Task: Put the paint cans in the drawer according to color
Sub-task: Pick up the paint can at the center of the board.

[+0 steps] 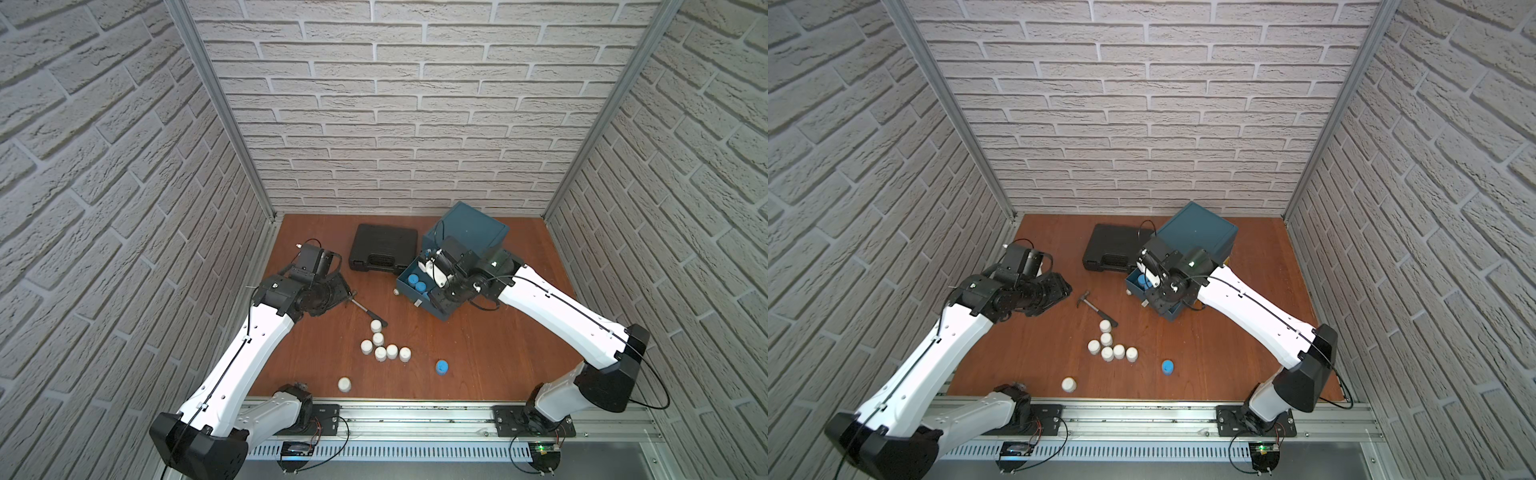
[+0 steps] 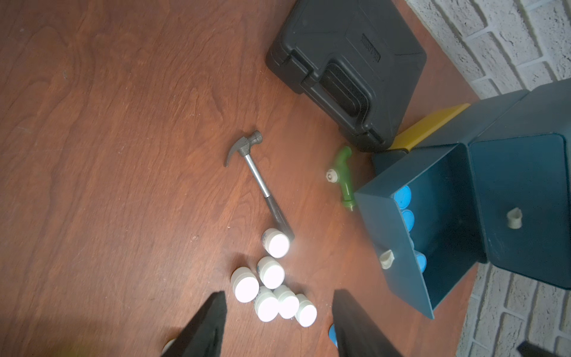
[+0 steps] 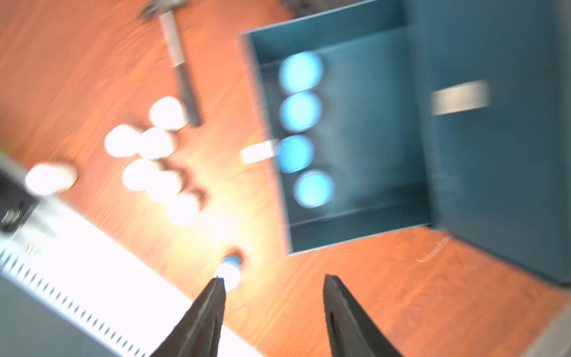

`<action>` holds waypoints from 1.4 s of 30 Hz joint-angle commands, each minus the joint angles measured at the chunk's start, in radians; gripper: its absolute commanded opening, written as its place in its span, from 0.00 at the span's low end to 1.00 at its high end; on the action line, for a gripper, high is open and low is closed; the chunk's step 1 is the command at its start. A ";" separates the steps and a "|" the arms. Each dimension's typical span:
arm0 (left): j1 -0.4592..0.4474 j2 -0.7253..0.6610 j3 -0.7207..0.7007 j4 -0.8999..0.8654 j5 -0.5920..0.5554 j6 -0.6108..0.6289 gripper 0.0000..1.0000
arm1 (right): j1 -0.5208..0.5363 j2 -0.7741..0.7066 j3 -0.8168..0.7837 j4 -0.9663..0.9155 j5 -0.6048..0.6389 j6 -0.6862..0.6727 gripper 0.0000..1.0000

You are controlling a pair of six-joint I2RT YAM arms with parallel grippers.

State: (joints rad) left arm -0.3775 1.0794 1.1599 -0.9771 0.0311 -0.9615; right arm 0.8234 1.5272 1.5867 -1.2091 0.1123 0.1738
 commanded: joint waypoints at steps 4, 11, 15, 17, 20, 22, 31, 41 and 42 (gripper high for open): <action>0.009 -0.042 -0.040 0.031 -0.019 0.060 0.61 | 0.133 0.012 -0.196 0.054 -0.054 0.068 0.61; 0.008 -0.050 -0.036 0.028 -0.017 0.061 0.61 | 0.187 0.085 -0.357 0.099 -0.083 0.114 0.65; 0.008 -0.052 -0.028 0.025 -0.014 0.061 0.61 | 0.189 0.113 -0.417 0.139 -0.085 0.127 0.67; 0.008 -0.053 -0.025 0.022 -0.013 0.061 0.61 | 0.189 0.143 -0.427 0.141 -0.074 0.139 0.67; 0.008 -0.054 -0.018 0.020 -0.012 0.061 0.61 | 0.188 0.183 -0.440 0.154 -0.065 0.154 0.67; 0.009 -0.054 -0.014 0.020 -0.010 0.060 0.61 | 0.188 0.203 -0.446 0.165 -0.066 0.157 0.67; 0.008 -0.052 -0.006 0.023 -0.007 0.055 0.61 | 0.182 0.258 -0.458 0.201 -0.043 0.161 0.58; 0.009 -0.045 -0.004 0.034 0.003 0.047 0.61 | 0.179 0.266 -0.458 0.189 -0.069 0.168 0.36; 0.009 -0.043 -0.003 0.035 0.005 0.046 0.61 | 0.179 0.259 -0.459 0.186 -0.068 0.170 0.36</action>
State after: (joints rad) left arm -0.3752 1.0389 1.1343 -0.9661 0.0284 -0.9169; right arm 1.0042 1.7931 1.1385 -1.0126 0.0467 0.3302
